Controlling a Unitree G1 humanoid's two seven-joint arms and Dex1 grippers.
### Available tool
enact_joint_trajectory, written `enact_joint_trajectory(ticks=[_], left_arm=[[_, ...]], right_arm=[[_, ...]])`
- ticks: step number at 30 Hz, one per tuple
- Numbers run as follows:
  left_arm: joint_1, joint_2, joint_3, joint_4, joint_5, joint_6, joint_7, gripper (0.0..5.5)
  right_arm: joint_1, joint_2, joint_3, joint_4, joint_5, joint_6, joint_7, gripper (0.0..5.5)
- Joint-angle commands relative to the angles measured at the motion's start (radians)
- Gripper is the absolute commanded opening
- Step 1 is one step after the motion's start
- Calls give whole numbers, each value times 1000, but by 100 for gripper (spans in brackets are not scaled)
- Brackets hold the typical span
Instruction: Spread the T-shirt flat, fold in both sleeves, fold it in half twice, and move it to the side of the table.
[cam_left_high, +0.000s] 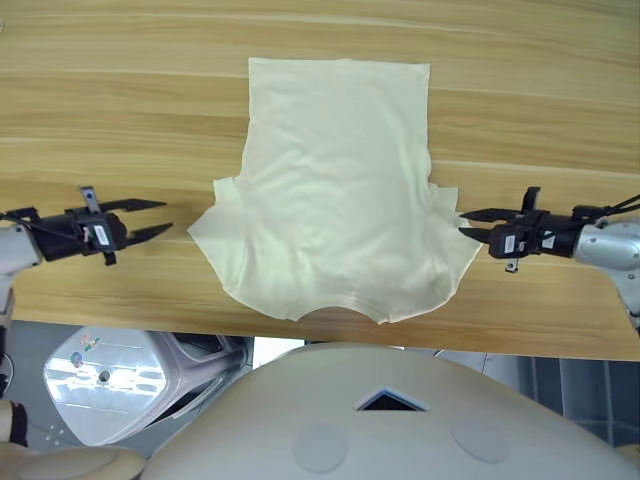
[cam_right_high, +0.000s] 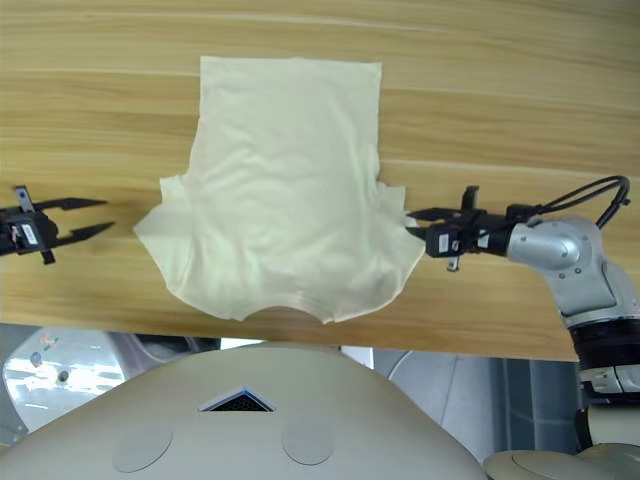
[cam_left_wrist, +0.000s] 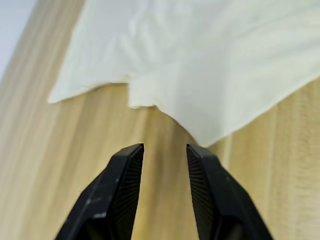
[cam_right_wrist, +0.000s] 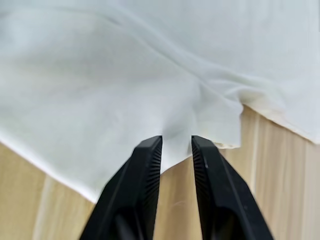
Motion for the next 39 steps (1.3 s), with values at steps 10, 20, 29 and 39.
enact_joint_trajectory(ticks=[10,20,29,39], left_arm=[[-161,-57,-135,184,575,27,366,160],[-98,17,-204,93,678,2,439,160],[32,163,-167,-190,614,52,396,160],[-59,130,-188,-259,647,120,328,160]], right_arm=[[68,-20,-56,-92,48,27,17,107],[86,-22,-73,-104,65,32,29,107],[96,-17,-73,-163,75,76,42,107],[100,-8,-74,-166,74,79,39,107]])
